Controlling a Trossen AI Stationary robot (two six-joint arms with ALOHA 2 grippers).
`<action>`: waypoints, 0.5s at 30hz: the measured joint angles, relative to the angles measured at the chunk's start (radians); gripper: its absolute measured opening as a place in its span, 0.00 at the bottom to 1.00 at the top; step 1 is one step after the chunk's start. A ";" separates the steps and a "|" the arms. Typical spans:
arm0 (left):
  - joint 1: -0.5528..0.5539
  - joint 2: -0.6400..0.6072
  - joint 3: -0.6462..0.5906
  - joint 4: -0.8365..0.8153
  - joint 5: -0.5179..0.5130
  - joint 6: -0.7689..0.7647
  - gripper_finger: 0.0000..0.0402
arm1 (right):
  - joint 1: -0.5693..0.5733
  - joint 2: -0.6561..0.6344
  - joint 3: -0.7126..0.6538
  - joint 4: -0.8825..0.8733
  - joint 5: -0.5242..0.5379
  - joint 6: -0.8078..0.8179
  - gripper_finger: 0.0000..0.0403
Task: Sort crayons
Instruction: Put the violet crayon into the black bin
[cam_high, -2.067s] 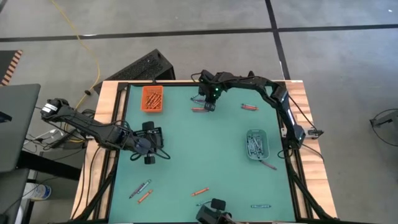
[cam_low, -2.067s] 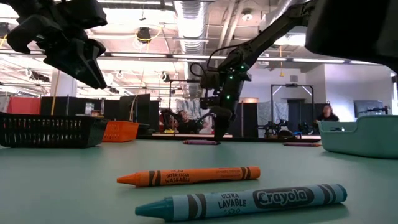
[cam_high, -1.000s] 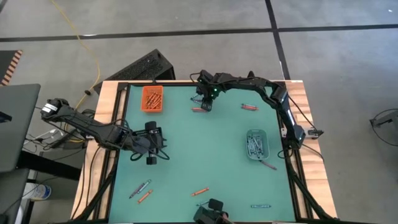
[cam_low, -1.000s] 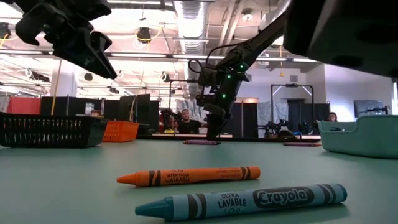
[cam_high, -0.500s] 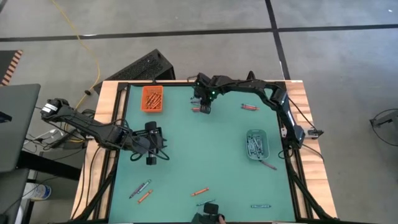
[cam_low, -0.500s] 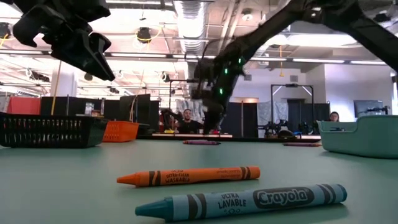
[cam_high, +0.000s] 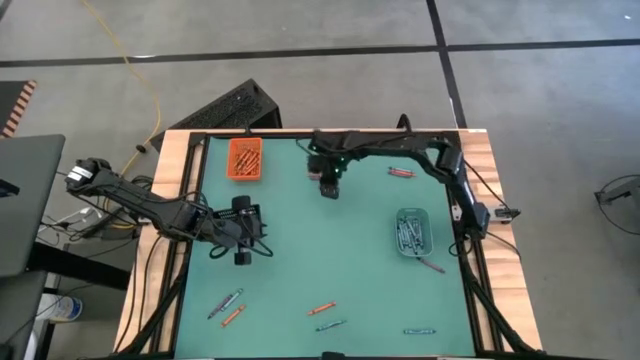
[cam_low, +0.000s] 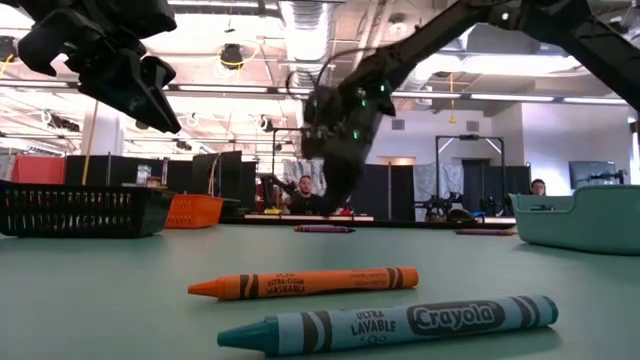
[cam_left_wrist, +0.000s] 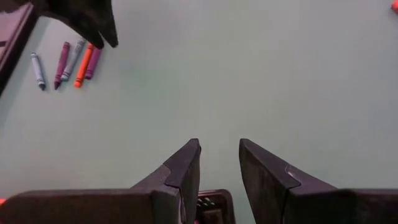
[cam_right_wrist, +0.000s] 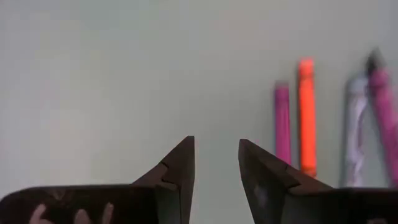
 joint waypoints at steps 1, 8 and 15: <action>0.000 0.000 0.000 -0.001 0.005 -0.001 0.25 | 0.000 0.003 -0.015 0.003 0.021 0.010 0.34; 0.000 0.000 0.000 0.005 0.015 0.028 0.25 | -0.001 -0.007 -0.106 0.067 0.137 0.031 0.34; 0.001 0.000 0.000 0.028 0.014 0.023 0.25 | 0.002 -0.014 -0.109 0.054 0.135 0.020 0.34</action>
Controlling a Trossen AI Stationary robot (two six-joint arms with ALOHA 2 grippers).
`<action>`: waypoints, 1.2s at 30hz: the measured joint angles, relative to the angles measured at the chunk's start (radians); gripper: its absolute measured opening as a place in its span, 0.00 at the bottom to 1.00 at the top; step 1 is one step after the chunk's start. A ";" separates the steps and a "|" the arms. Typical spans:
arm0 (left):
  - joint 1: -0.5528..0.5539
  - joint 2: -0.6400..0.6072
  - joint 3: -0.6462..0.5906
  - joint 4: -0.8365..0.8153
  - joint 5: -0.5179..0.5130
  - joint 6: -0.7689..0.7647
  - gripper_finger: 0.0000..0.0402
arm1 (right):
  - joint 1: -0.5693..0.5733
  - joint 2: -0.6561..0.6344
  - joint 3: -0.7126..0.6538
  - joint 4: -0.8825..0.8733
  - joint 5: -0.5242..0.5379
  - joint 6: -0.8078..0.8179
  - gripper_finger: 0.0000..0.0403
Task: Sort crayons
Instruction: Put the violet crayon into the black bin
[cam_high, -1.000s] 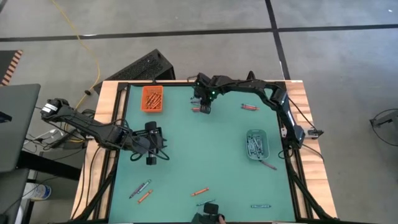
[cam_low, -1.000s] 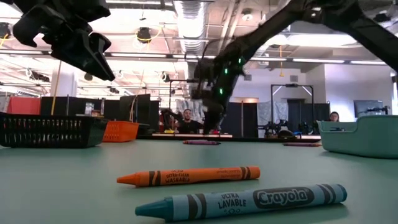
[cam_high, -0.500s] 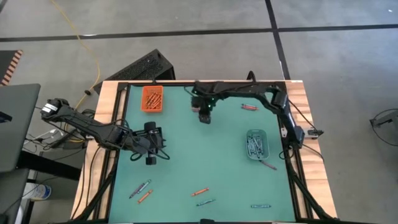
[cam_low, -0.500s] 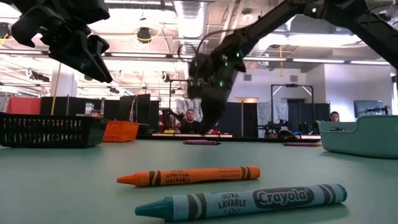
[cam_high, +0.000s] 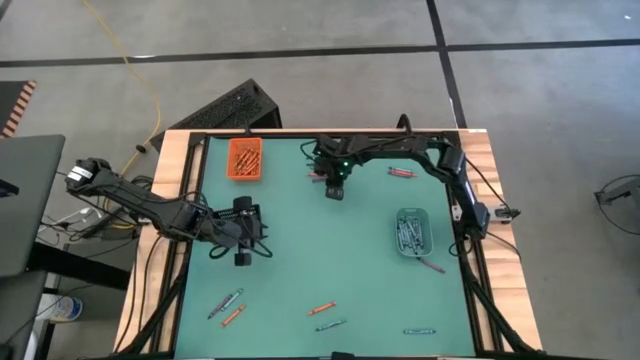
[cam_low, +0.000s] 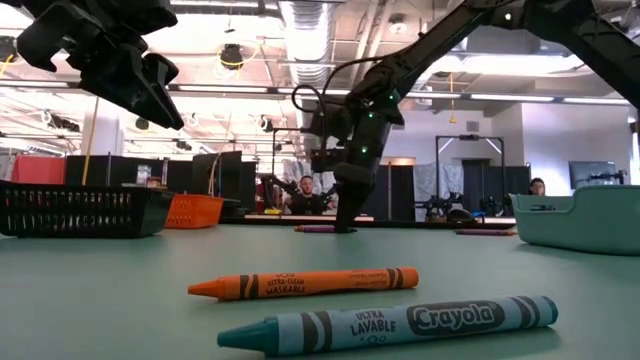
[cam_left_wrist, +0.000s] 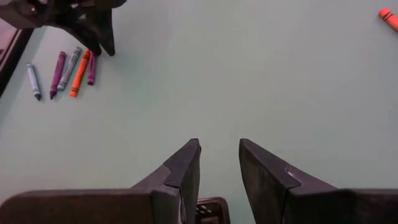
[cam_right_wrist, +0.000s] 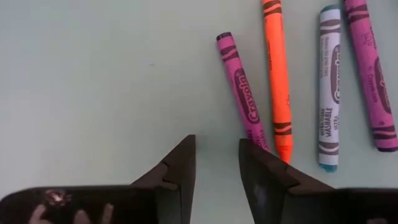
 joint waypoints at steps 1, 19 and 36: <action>0.000 0.000 0.000 -0.001 0.000 0.000 0.25 | 0.000 -0.003 0.000 -0.007 -0.008 -0.005 0.34; 0.000 0.000 0.000 0.003 -0.002 0.009 0.25 | -0.016 -0.029 -0.003 0.039 -0.027 -0.128 0.34; 0.000 0.000 0.000 -0.001 0.002 0.008 0.25 | 0.001 0.010 0.003 -0.022 0.089 -0.088 0.26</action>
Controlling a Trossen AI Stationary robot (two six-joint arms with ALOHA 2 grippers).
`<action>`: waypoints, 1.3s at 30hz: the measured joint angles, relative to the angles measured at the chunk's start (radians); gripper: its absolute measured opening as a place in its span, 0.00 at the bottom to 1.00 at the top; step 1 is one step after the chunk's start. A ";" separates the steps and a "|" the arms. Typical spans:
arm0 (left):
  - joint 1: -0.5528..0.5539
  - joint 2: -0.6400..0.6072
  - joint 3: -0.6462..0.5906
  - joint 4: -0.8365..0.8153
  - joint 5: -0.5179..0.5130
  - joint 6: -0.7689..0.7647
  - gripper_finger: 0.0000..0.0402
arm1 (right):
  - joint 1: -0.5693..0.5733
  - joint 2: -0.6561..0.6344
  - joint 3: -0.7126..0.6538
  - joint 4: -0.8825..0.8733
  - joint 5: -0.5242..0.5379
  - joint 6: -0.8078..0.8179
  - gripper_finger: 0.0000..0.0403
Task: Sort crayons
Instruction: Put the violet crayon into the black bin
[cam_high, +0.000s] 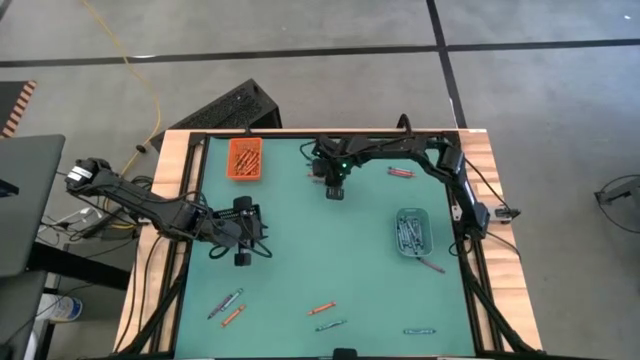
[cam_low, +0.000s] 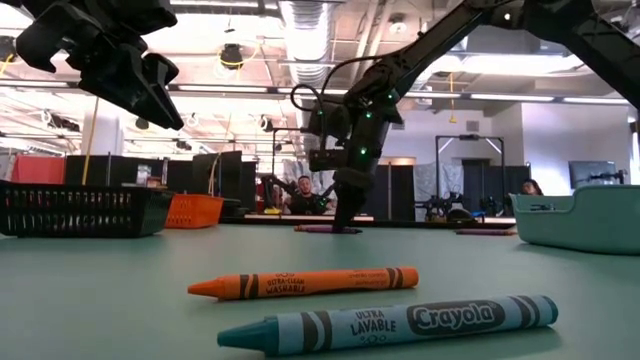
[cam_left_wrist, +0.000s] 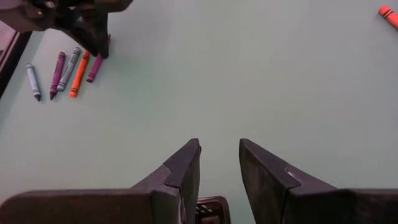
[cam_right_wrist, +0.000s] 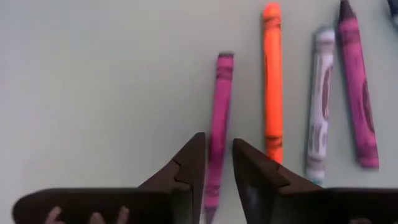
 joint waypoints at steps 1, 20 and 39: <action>0.000 0.000 0.000 0.000 0.000 0.001 0.25 | 0.004 0.000 0.001 -0.012 0.028 0.021 0.26; 0.000 0.000 0.000 0.066 0.001 0.014 0.25 | 0.111 -0.006 -0.002 -0.161 0.144 0.047 0.02; -0.051 0.003 -0.356 1.128 0.063 0.353 0.25 | 0.278 -0.672 -0.694 0.697 -0.227 0.243 0.00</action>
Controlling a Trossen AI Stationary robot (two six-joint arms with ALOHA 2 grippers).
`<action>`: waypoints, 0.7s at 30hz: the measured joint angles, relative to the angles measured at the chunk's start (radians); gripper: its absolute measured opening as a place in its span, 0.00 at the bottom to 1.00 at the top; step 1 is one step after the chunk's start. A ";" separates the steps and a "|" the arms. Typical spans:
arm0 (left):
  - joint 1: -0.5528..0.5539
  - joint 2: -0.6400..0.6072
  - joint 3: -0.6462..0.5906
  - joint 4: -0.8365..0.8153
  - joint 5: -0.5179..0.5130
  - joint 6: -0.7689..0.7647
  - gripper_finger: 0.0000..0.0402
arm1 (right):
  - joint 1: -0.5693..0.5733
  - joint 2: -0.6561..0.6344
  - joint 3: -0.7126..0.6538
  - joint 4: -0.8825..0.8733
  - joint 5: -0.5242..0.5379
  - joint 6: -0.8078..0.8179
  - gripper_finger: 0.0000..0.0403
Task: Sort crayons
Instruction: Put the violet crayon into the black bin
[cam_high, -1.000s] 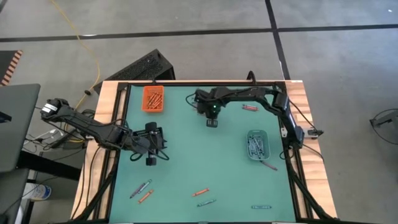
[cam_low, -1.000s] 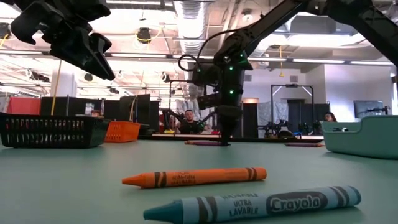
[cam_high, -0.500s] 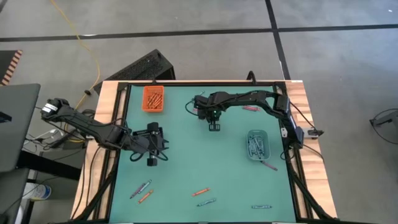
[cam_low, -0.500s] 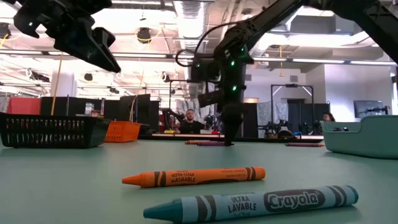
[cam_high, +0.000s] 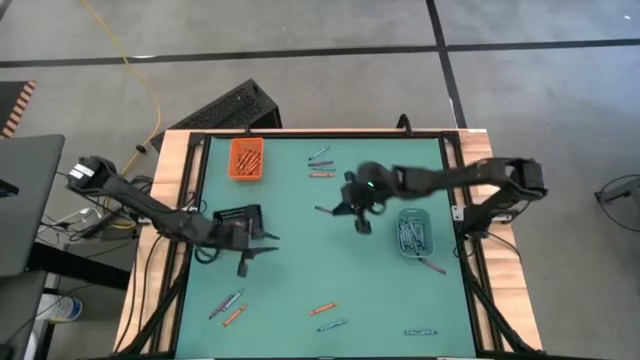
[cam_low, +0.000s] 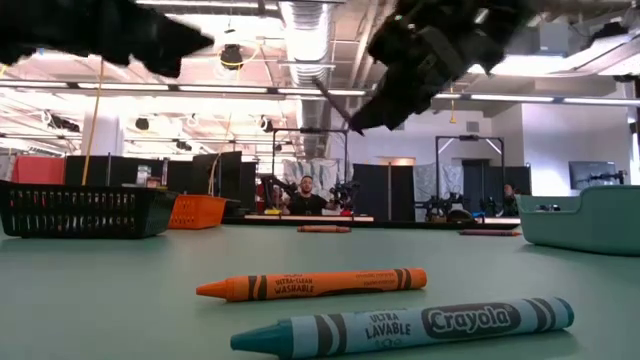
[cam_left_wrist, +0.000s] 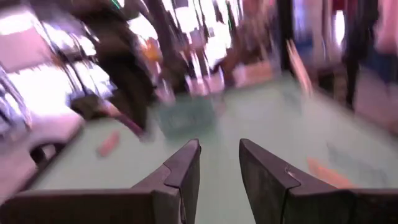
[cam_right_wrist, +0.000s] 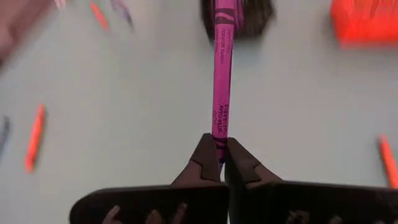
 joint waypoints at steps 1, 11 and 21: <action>0.016 0.009 -0.025 0.112 0.019 0.000 0.25 | 0.033 -0.012 -0.063 0.134 0.008 0.033 0.00; 0.152 0.222 0.009 0.347 0.247 -0.164 0.25 | 0.291 0.126 -0.195 0.944 0.123 0.006 0.00; 0.154 0.380 0.136 0.347 0.354 -0.124 0.25 | 0.333 0.305 -0.034 0.923 0.234 0.011 0.00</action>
